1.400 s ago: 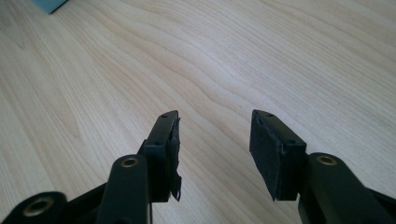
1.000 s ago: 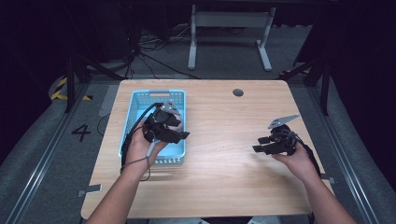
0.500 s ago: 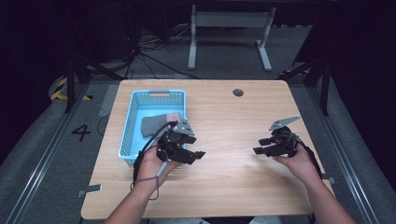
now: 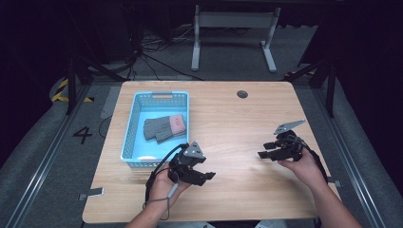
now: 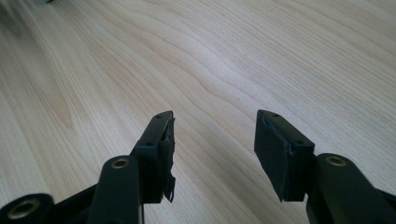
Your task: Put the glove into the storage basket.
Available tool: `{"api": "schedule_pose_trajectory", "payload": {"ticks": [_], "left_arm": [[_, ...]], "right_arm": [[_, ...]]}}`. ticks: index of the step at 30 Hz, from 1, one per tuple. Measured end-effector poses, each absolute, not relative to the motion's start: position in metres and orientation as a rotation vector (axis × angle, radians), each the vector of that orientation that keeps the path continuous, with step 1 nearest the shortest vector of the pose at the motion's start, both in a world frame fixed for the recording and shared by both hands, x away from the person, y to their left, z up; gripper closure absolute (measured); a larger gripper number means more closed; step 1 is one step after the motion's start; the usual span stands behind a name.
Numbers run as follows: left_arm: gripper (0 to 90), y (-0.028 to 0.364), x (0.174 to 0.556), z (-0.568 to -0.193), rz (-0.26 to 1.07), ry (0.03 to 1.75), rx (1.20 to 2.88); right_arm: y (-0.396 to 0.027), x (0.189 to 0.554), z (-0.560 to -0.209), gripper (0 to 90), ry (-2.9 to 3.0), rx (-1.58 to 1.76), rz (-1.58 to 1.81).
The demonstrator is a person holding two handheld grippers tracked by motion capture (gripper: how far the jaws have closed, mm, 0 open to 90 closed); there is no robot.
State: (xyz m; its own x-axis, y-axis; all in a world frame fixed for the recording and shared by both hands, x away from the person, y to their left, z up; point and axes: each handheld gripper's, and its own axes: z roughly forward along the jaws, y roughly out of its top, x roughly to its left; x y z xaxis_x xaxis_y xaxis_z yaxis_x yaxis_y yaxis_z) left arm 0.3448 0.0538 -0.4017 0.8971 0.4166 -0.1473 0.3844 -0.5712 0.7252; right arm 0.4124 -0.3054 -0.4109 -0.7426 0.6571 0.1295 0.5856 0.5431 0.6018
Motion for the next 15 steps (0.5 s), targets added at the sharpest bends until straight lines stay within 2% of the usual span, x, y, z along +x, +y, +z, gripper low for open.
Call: {"api": "schedule_pose_trajectory", "payload": {"ticks": [7,10,15], "left_arm": [[36.2,0.046,0.341,-0.426,0.02,0.58,2.242],[36.8,0.039,0.339,-0.438,0.108,0.571,2.314],[36.2,0.032,0.34,-0.448,0.059,0.554,2.349]], "right_arm": [[-0.305,0.413,-0.416,48.1,2.666,1.075,0.961],[-0.305,0.414,-0.419,48.1,2.673,1.086,0.944],[-0.304,0.414,-0.424,48.2,2.679,1.077,0.936]]}}
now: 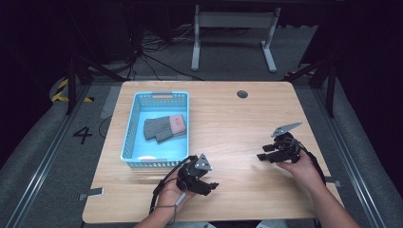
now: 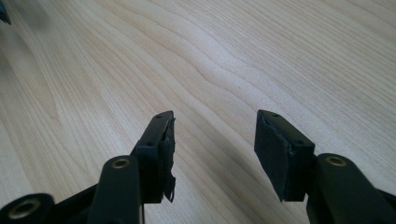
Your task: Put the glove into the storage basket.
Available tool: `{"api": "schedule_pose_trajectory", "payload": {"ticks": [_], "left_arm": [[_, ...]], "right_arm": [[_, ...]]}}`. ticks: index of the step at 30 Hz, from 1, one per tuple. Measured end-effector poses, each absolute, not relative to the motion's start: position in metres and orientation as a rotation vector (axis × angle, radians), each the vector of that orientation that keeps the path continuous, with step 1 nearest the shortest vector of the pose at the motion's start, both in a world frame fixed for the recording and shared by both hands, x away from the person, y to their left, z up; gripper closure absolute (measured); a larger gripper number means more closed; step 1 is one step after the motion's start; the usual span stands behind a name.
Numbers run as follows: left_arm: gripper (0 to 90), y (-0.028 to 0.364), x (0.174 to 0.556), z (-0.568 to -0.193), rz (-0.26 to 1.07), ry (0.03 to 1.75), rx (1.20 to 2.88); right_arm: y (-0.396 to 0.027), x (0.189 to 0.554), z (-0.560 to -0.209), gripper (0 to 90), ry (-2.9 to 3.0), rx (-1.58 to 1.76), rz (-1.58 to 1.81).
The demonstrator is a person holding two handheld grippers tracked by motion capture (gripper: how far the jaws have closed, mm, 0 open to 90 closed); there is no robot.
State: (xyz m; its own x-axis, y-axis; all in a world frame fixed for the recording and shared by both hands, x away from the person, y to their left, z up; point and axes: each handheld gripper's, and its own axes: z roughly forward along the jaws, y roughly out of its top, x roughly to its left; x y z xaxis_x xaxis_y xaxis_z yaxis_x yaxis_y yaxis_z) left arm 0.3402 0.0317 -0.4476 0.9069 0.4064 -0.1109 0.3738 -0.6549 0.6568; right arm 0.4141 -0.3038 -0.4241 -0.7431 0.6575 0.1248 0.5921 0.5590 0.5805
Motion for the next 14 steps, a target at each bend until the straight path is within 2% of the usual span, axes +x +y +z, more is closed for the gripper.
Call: {"api": "schedule_pose_trajectory", "payload": {"ticks": [14], "left_arm": [[33.7,0.0307,0.3395,-0.4486,0.036,0.55,2.365]], "right_arm": [[-0.305,0.4163,-0.4277,47.1,2.675,1.092,0.929]]}}
